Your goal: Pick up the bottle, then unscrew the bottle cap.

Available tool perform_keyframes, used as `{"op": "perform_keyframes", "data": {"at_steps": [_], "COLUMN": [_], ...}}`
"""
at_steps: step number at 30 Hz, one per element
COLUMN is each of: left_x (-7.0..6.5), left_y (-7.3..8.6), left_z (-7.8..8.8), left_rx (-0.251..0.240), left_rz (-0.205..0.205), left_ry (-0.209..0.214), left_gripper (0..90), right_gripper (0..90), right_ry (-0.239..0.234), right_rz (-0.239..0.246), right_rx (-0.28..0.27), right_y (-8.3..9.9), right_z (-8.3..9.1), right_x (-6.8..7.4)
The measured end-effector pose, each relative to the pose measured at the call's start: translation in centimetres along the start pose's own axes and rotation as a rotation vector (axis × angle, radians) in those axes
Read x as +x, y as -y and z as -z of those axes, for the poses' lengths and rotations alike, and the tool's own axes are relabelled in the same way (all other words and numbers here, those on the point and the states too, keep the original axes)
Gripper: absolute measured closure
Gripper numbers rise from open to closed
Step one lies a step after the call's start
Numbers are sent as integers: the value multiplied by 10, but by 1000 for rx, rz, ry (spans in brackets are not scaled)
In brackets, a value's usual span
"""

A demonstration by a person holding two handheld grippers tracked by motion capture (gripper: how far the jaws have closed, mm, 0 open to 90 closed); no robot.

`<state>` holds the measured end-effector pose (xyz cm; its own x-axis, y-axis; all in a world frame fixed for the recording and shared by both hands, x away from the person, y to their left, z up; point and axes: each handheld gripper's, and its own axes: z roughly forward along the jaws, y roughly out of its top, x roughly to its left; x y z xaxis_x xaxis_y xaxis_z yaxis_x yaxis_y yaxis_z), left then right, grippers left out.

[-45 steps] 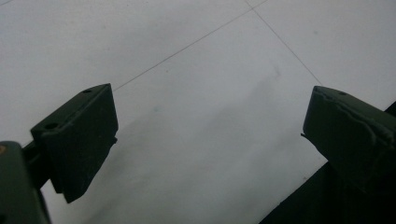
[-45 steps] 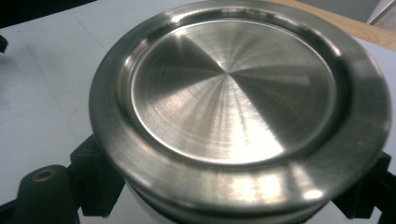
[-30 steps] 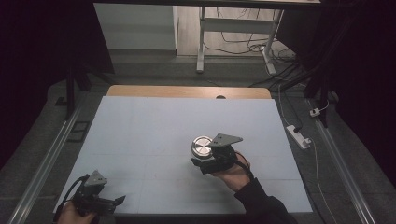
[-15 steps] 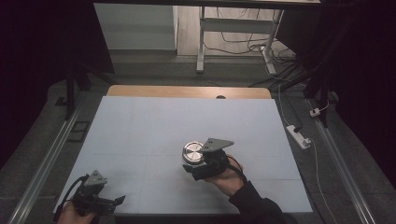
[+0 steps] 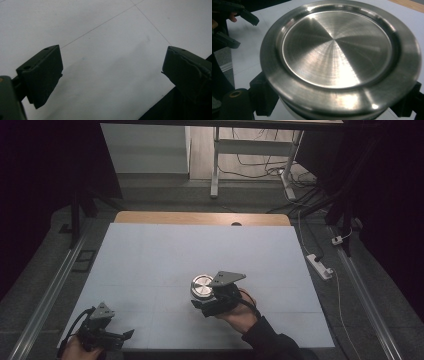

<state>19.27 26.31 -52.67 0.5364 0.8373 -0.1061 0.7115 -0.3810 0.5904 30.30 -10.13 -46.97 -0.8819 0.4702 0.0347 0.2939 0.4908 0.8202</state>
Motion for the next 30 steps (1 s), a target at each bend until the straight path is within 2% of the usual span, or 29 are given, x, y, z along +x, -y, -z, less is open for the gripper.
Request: {"op": "perform_keyframes", "data": {"at_steps": [9, 13, 24, 30], "left_x": [3, 4, -4, -10], "left_y": [1, -1, -18, -35], "left_z": [3, 4, 10, 14], "left_rx": [-22, -55, -143, -196], "left_rz": [7, 19, -41, -93], "left_ry": [38, 92, 136, 170], "left_gripper": [11, 0, 0, 0], "right_gripper": [143, 143, 143, 143], "right_ry": [4, 0, -11, -15], "right_rz": [-1, 7, 22, 27], "right_rx": [-1, 2, 14, 10], "right_y": [1, 1, 0, -1], "right_z": [1, 0, 0, 0], "right_x": [-1, 0, 3, 4]}}
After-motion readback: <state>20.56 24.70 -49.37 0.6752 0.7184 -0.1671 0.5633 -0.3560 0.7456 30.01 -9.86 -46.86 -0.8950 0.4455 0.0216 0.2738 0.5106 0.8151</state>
